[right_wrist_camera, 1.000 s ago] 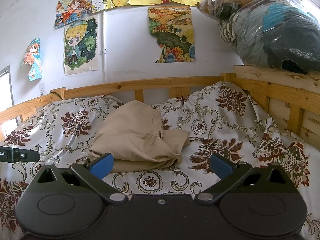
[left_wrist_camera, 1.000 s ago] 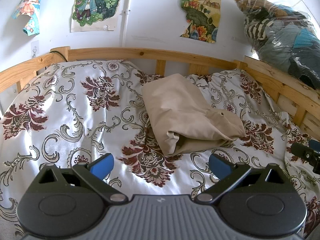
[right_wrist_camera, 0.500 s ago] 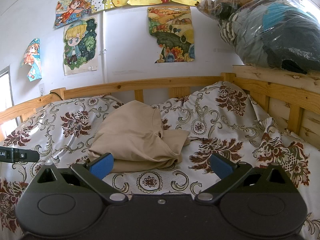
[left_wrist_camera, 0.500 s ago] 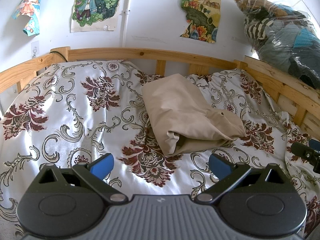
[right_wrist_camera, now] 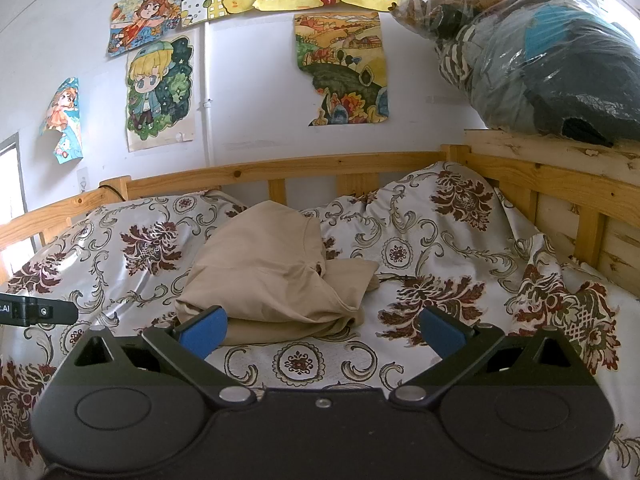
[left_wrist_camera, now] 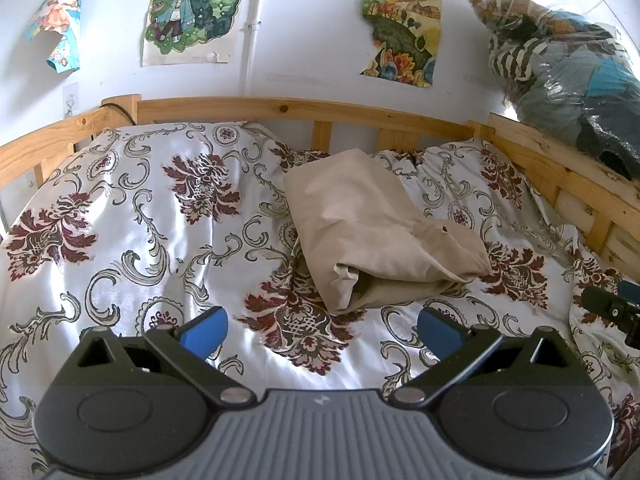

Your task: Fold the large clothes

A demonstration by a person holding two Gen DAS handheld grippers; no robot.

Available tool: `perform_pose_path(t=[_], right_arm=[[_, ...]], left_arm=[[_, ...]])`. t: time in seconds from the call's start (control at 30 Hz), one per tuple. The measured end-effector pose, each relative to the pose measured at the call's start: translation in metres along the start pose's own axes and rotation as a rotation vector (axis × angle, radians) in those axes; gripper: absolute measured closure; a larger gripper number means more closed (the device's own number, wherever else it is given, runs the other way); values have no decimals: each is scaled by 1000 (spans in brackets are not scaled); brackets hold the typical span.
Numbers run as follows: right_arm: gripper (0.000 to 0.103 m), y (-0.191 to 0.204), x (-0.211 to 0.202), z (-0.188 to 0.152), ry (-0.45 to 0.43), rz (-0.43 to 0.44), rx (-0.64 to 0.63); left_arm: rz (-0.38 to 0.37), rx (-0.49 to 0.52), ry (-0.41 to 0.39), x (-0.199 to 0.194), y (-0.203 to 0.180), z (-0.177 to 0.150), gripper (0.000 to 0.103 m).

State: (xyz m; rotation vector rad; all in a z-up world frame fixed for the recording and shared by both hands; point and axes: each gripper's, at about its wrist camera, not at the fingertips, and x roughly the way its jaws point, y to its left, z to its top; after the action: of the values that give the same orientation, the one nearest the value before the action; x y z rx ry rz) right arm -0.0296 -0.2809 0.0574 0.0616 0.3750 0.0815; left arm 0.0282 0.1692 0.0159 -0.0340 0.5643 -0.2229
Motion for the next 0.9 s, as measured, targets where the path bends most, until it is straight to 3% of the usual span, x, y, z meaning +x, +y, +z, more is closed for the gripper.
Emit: perform_pose_path(t=[0.9], right_arm=[[1,-2,1,-3,3,-9,11]], left_arm=[[-15,-4,15,0,-2,-2,1]])
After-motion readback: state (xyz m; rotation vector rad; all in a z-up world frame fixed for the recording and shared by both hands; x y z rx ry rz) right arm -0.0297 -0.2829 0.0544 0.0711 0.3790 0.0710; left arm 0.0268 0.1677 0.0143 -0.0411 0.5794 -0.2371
